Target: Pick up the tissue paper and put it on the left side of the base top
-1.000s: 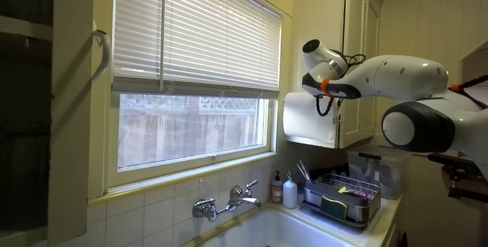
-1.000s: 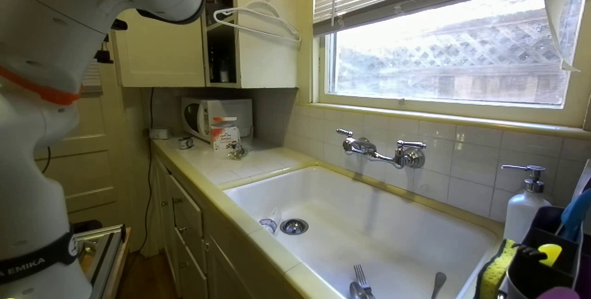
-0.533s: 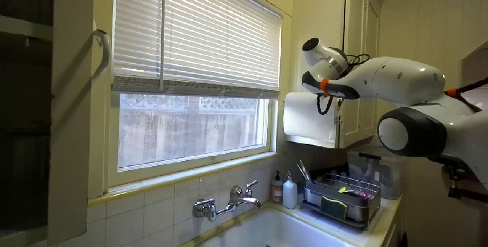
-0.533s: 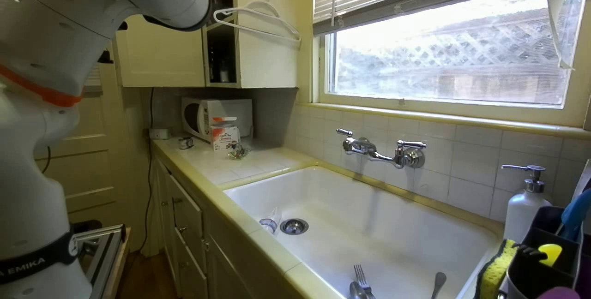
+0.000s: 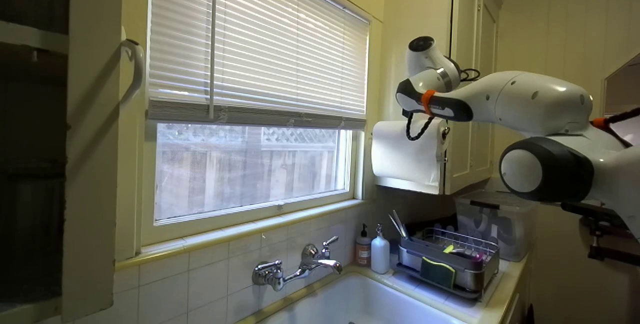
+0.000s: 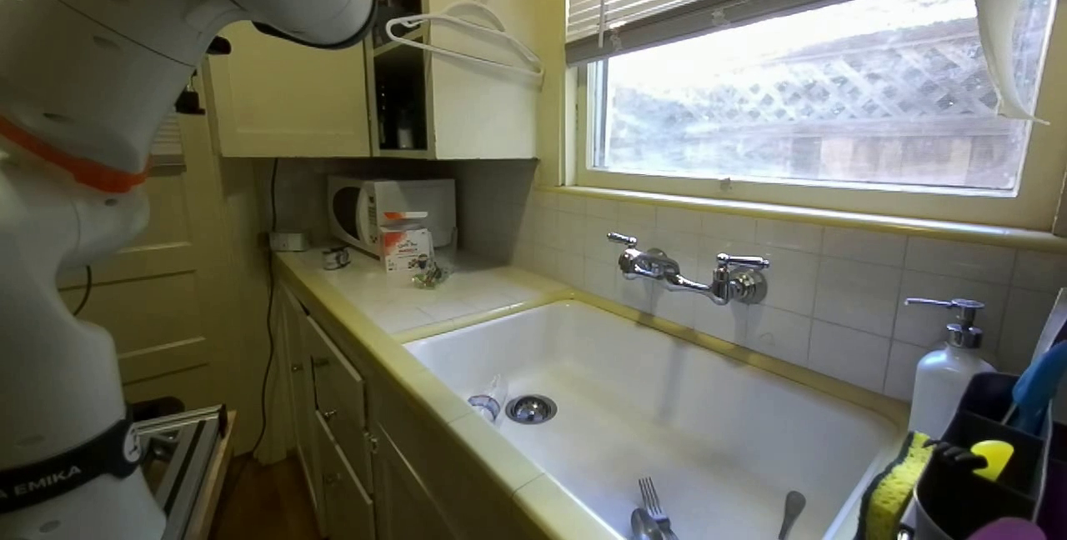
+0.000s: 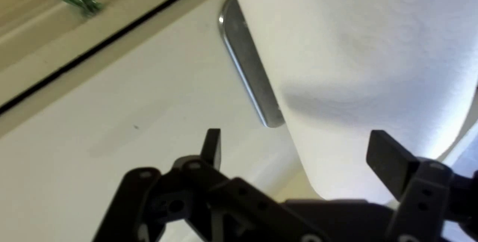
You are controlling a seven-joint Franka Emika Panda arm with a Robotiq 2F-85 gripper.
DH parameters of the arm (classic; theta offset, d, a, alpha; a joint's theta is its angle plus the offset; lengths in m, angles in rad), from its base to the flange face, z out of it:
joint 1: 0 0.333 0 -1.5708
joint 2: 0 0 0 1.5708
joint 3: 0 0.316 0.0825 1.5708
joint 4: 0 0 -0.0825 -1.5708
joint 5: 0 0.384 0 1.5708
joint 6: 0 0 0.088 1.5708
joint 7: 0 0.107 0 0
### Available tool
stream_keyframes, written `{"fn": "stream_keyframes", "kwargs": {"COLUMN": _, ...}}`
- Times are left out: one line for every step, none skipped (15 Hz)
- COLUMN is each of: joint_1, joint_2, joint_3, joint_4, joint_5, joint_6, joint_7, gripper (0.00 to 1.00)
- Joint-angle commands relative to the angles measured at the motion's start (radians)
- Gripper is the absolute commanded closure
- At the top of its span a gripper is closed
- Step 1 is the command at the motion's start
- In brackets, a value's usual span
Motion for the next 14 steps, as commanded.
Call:
{"fn": "stream_keyframes", "kwargs": {"joint_1": -0.012, "joint_2": 0.005, "joint_3": 0.078, "joint_4": -0.007, "joint_5": 0.102, "joint_6": -0.081, "joint_7": -0.142, "gripper": 0.00}}
{"fn": "stream_keyframes", "kwargs": {"joint_1": -0.009, "joint_2": 0.007, "joint_3": 0.087, "joint_4": -0.010, "joint_5": 0.110, "joint_6": -0.124, "joint_7": -0.171, "gripper": 0.00}}
{"fn": "stream_keyframes", "kwargs": {"joint_1": -0.004, "joint_2": 0.013, "joint_3": 0.090, "joint_4": -0.008, "joint_5": 0.107, "joint_6": -0.160, "joint_7": -0.191, "gripper": 0.00}}
{"fn": "stream_keyframes", "kwargs": {"joint_1": 0.007, "joint_2": 0.023, "joint_3": 0.077, "joint_4": 0.000, "joint_5": 0.077, "joint_6": -0.193, "joint_7": -0.188, "gripper": 0.00}}
{"fn": "stream_keyframes", "kwargs": {"joint_1": 0.018, "joint_2": 0.031, "joint_3": 0.061, "joint_4": 0.008, "joint_5": 0.050, "joint_6": -0.213, "joint_7": -0.178, "gripper": 0.00}}
{"fn": "stream_keyframes", "kwargs": {"joint_1": 0.032, "joint_2": 0.040, "joint_3": 0.038, "joint_4": 0.019, "joint_5": 0.015, "joint_6": -0.222, "joint_7": -0.150, "gripper": 0.00}}
{"fn": "stream_keyframes", "kwargs": {"joint_1": 0.048, "joint_2": 0.052, "joint_3": 0.013, "joint_4": 0.029, "joint_5": -0.027, "joint_6": -0.212, "joint_7": -0.123, "gripper": 0.00}}
{"fn": "stream_keyframes", "kwargs": {"joint_1": 0.059, "joint_2": 0.056, "joint_3": -0.007, "joint_4": 0.033, "joint_5": -0.062, "joint_6": -0.208, "joint_7": -0.113, "gripper": 0.00}}
{"fn": "stream_keyframes", "kwargs": {"joint_1": 0.070, "joint_2": 0.063, "joint_3": -0.024, "joint_4": 0.037, "joint_5": -0.096, "joint_6": -0.205, "joint_7": -0.103, "gripper": 0.00}}
{"fn": "stream_keyframes", "kwargs": {"joint_1": 0.080, "joint_2": 0.068, "joint_3": -0.042, "joint_4": 0.038, "joint_5": -0.131, "joint_6": -0.205, "joint_7": -0.100, "gripper": 0.00}}
{"fn": "stream_keyframes", "kwargs": {"joint_1": 0.090, "joint_2": 0.073, "joint_3": -0.058, "joint_4": 0.039, "joint_5": -0.161, "joint_6": -0.206, "joint_7": -0.100, "gripper": 0.00}}
{"fn": "stream_keyframes", "kwargs": {"joint_1": 0.097, "joint_2": 0.077, "joint_3": -0.071, "joint_4": 0.039, "joint_5": -0.184, "joint_6": -0.207, "joint_7": -0.100, "gripper": 0.00}}
{"fn": "stream_keyframes", "kwargs": {"joint_1": 0.104, "joint_2": 0.082, "joint_3": -0.082, "joint_4": 0.039, "joint_5": -0.203, "joint_6": -0.208, "joint_7": -0.102, "gripper": 0.00}}
{"fn": "stream_keyframes", "kwargs": {"joint_1": 0.110, "joint_2": 0.084, "joint_3": -0.093, "joint_4": 0.039, "joint_5": -0.219, "joint_6": -0.209, "joint_7": -0.106, "gripper": 0.00}}
